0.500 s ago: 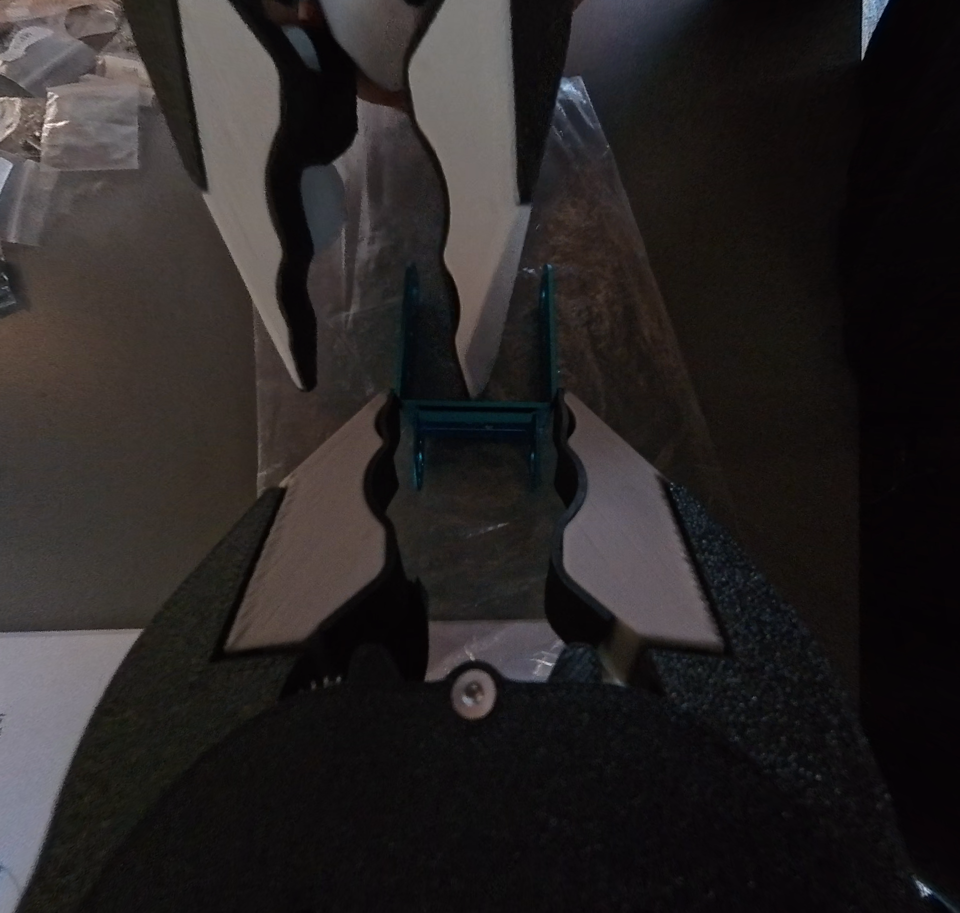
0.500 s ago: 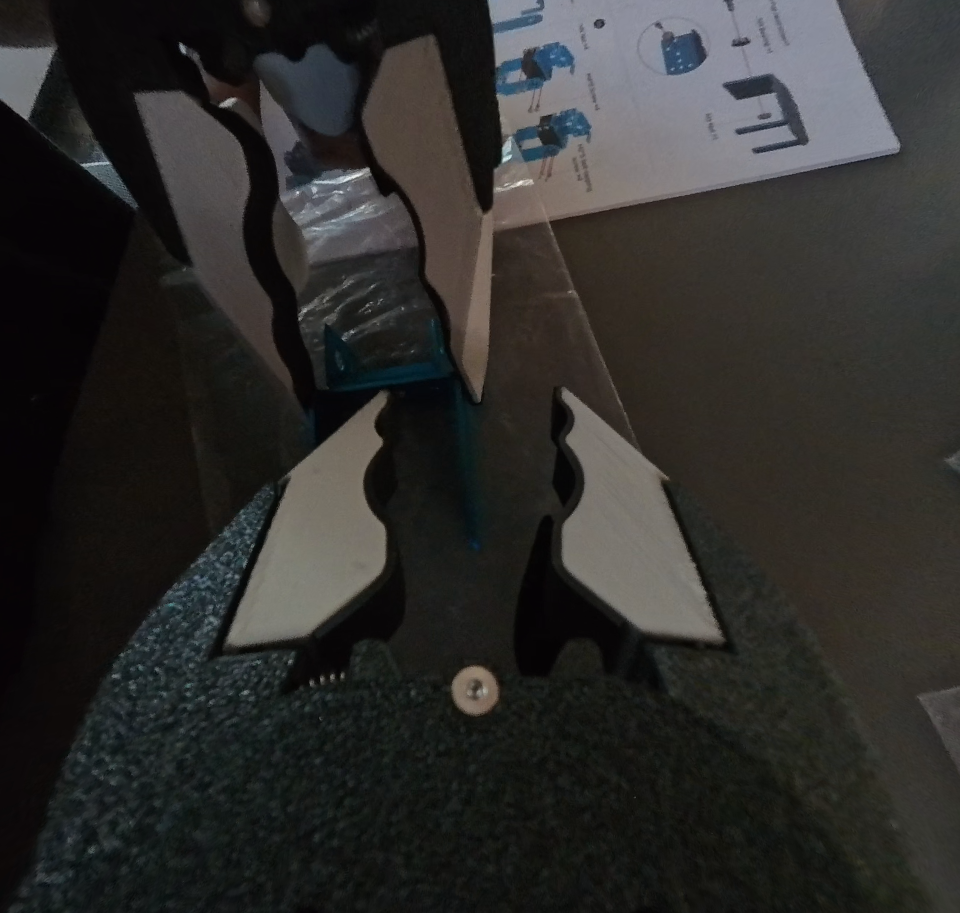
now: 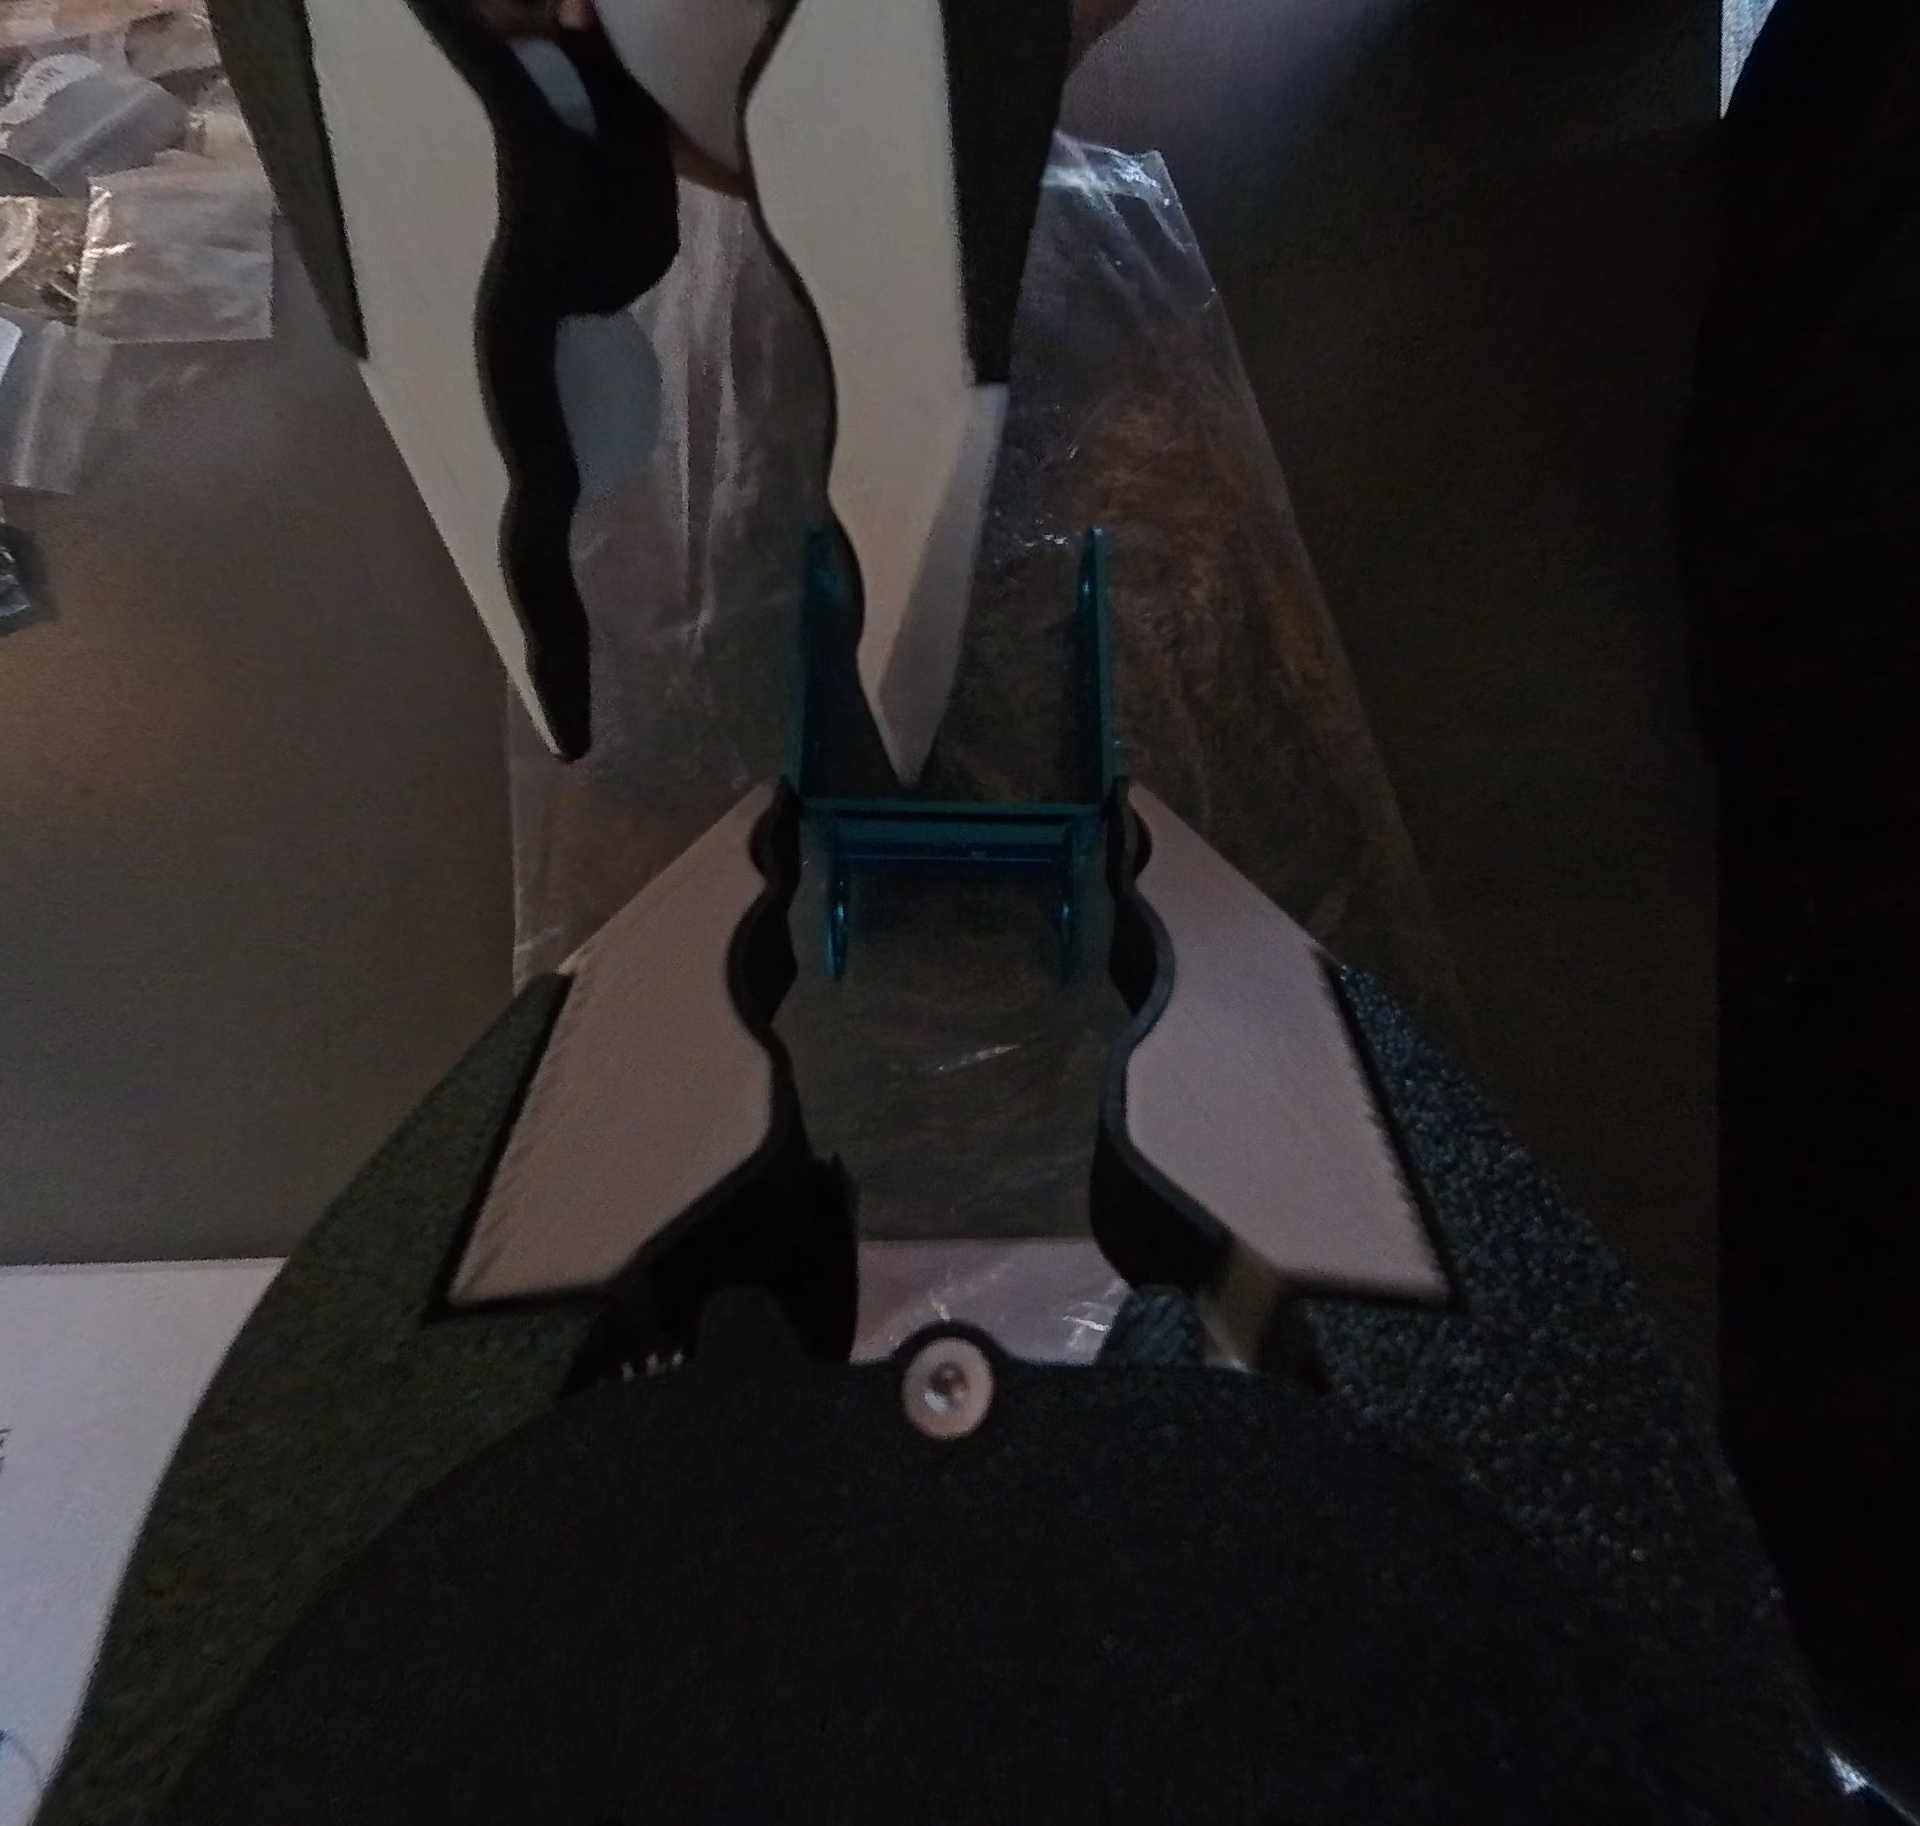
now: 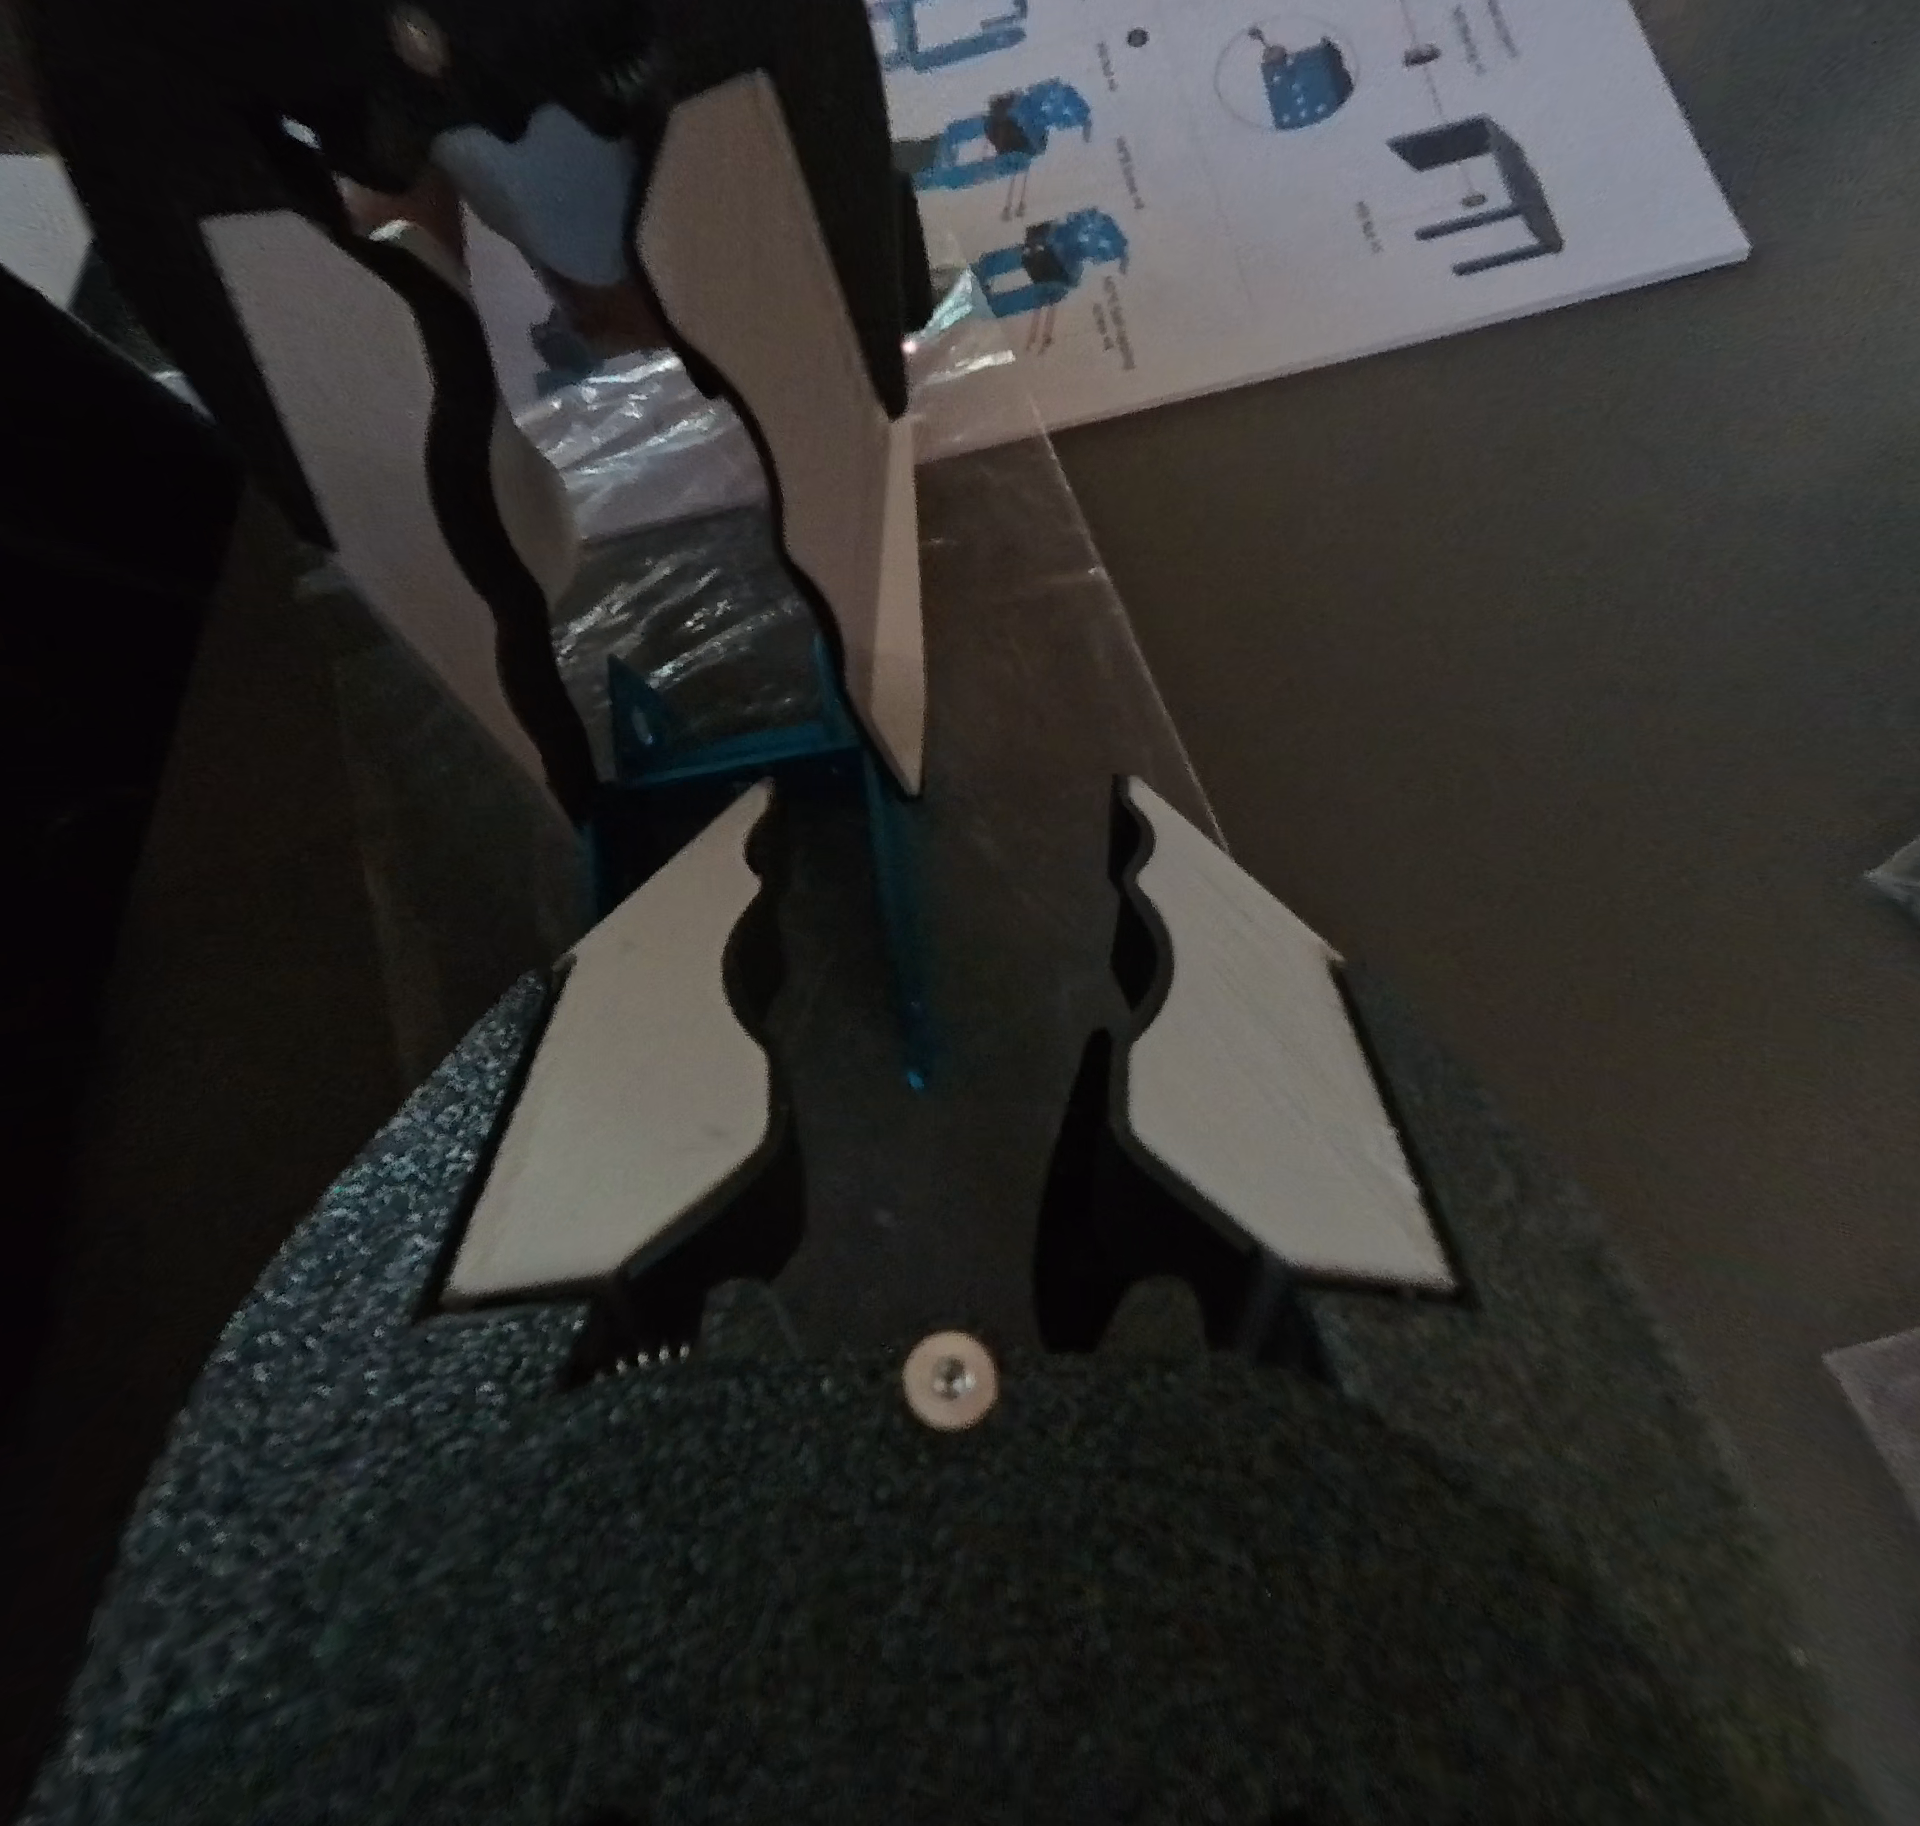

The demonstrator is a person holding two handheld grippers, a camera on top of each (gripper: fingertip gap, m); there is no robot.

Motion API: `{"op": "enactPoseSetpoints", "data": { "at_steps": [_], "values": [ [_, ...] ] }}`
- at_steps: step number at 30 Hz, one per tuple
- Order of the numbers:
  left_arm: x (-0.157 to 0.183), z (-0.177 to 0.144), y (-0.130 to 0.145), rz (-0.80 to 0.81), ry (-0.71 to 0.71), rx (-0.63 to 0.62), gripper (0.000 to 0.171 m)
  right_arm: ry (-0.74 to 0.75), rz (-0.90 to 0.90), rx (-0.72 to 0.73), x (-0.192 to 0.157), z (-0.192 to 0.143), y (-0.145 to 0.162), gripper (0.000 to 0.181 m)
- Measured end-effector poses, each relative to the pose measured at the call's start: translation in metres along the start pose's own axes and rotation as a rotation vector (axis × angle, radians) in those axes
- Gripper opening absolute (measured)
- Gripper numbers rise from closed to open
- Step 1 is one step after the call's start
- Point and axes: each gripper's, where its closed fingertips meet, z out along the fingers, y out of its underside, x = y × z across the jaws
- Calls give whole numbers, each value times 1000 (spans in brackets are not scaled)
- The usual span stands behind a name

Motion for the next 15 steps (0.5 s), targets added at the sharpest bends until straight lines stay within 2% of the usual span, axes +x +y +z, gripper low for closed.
{"op": "enactPoseSetpoints", "data": {
  "at_steps": [6, 8, 15],
  "values": [
    [0, 0, 0, 0, 1, 0, 60, 20, -36, -16, -3, 3, 0, 69],
    [0, 0, 0, 0, 1, 0, 60, 12, 11, 14, 2, -2, -3, 60],
    [0, 0, 0, -1, 3, 0, 59, 14, -33, -12, -4, 2, 0, 67]
  ]
}}
